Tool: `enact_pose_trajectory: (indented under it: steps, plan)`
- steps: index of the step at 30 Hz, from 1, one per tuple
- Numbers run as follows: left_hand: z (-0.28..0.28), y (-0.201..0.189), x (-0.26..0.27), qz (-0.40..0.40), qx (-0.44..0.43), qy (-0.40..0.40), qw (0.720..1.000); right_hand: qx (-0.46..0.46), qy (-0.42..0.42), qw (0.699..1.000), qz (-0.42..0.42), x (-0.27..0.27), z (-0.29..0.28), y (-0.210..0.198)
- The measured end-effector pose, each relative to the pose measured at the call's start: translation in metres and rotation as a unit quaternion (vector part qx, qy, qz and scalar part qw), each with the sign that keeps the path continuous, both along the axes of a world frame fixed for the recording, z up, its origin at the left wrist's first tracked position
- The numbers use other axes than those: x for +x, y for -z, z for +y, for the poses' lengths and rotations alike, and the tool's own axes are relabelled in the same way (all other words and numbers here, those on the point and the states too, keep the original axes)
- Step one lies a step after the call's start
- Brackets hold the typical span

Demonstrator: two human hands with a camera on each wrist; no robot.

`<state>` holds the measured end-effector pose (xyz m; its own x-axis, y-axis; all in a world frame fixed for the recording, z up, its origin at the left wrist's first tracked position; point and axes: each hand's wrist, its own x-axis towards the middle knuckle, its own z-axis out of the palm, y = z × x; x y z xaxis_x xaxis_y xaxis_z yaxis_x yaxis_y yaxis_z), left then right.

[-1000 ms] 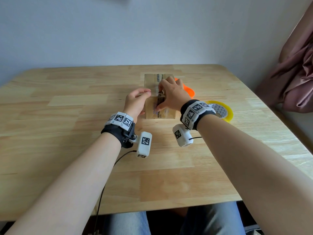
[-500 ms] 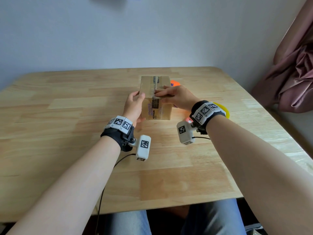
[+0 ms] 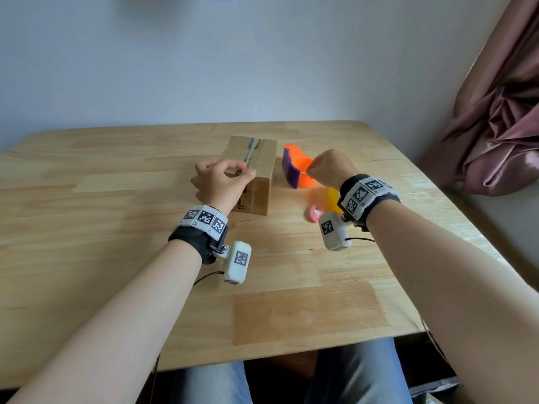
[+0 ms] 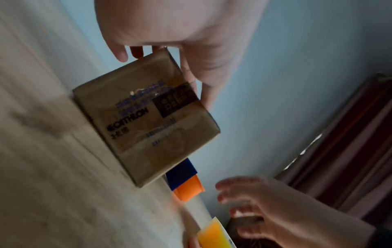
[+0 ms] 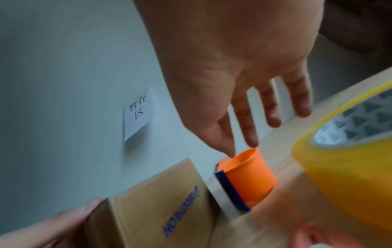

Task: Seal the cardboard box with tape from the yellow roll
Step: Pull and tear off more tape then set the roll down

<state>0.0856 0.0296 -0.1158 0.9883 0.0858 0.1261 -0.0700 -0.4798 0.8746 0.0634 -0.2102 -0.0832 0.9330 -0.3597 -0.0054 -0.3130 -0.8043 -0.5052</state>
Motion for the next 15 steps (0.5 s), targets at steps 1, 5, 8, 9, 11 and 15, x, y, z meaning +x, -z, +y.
enact_pose_trajectory:
  steps: [1, 5, 8, 9, 11, 15]
  plan:
    - [-0.003, 0.003, 0.001, 0.016, -0.008, 0.001, 1.000, -0.040, 0.014, 0.999, 0.033, -0.002, -0.008, 0.005]
    - [-0.017, 0.004, 0.008, 0.035, -0.067, -0.034, 0.997, -0.160, 0.060, 0.972, 0.159, -0.013, -0.027, 0.022]
    - [-0.026, -0.002, 0.013, 0.050, -0.072, -0.073, 0.993, -0.090, 0.065, 0.982, 0.152, -0.023, -0.032, 0.023]
    - [-0.030, -0.005, 0.012, 0.058, -0.074, -0.082, 0.992, -0.063, 0.063, 0.986, 0.140, -0.025, -0.034, 0.025]
    - [-0.035, -0.010, 0.010, 0.075, -0.068, -0.094, 0.990, -0.047, 0.066, 0.991, 0.104, -0.030, -0.033, 0.024]
    - [-0.041, -0.021, 0.003, 0.058, -0.081, -0.126, 0.987, -0.008, 0.093, 0.996, -0.001, -0.029, -0.027, 0.012]
